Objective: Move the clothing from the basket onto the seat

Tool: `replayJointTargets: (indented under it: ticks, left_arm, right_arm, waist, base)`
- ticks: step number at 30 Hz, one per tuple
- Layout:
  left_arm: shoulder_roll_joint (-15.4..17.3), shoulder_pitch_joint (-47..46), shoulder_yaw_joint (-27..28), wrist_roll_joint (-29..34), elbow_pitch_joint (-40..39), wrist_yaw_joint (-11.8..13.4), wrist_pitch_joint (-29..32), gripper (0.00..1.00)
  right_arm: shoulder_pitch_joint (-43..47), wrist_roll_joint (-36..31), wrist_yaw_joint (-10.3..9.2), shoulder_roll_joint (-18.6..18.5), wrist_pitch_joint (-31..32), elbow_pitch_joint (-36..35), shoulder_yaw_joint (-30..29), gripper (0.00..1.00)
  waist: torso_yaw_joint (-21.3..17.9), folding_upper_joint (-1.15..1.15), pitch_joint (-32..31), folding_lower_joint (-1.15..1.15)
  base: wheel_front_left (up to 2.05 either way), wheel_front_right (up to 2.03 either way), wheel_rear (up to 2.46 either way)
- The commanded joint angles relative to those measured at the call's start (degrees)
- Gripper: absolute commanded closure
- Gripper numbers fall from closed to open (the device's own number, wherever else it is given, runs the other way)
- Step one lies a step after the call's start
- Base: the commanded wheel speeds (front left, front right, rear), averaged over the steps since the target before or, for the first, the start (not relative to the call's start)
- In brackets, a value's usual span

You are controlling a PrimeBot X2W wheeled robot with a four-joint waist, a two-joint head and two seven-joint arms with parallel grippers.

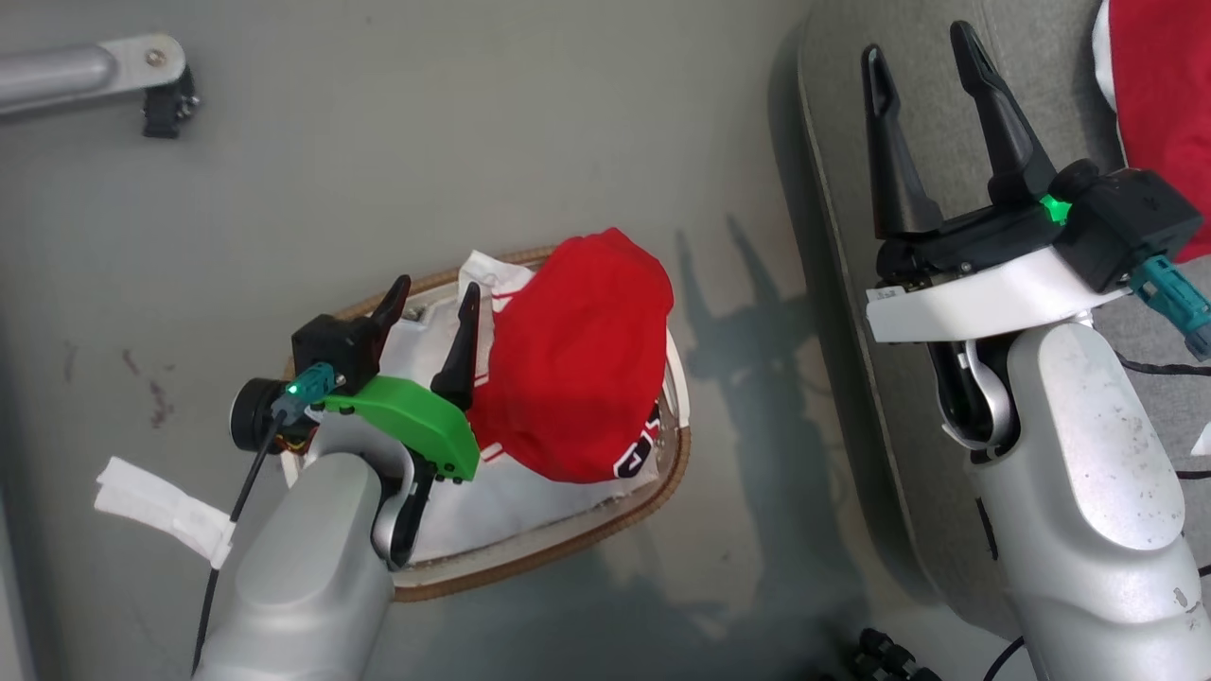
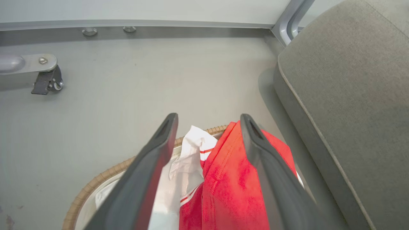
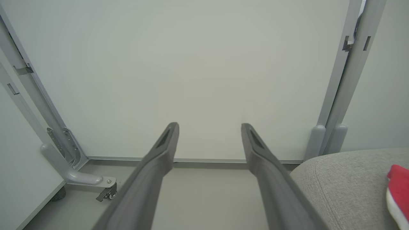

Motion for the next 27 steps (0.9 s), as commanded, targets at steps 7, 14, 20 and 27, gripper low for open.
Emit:
replayJointTargets:
  ticks: [7,14,20,27]
  left_arm:
    - [3.52,-7.65,-6.49,-4.34,6.07,-0.15,0.04,0.0]
    - [5.99,-12.49,-14.69,-7.86,10.67,-0.16,0.09,0.0]
    - [8.34,-15.75,-20.85,-10.79,13.59,-0.16,0.43,0.0]
    - [8.13,-18.25,-25.99,-14.05,18.12,-0.16,2.63,0.0]
  right_arm:
    - [-2.52,2.41,-0.08,-0.06,-0.11,-2.28,1.13,0.0]
    - [-3.59,3.79,-0.08,-0.08,-0.11,-3.69,2.12,0.0]
    - [-3.9,4.56,-0.08,-0.07,-0.11,-4.44,2.49,0.0]
    - [-2.9,4.55,-0.08,-0.08,-0.11,-5.3,2.07,0.0]
  waist:
    - [-8.02,0.0,13.61,0.0]
    - [-10.24,0.0,17.53,0.0]
    - [-11.6,0.0,19.9,0.0]
    - [-11.96,0.0,21.65,0.0]
  base:
    - [0.0,0.0,0.0]
    - [0.0,0.0,0.0]
    - [0.0,0.0,0.0]
    - [0.0,0.0,0.0]
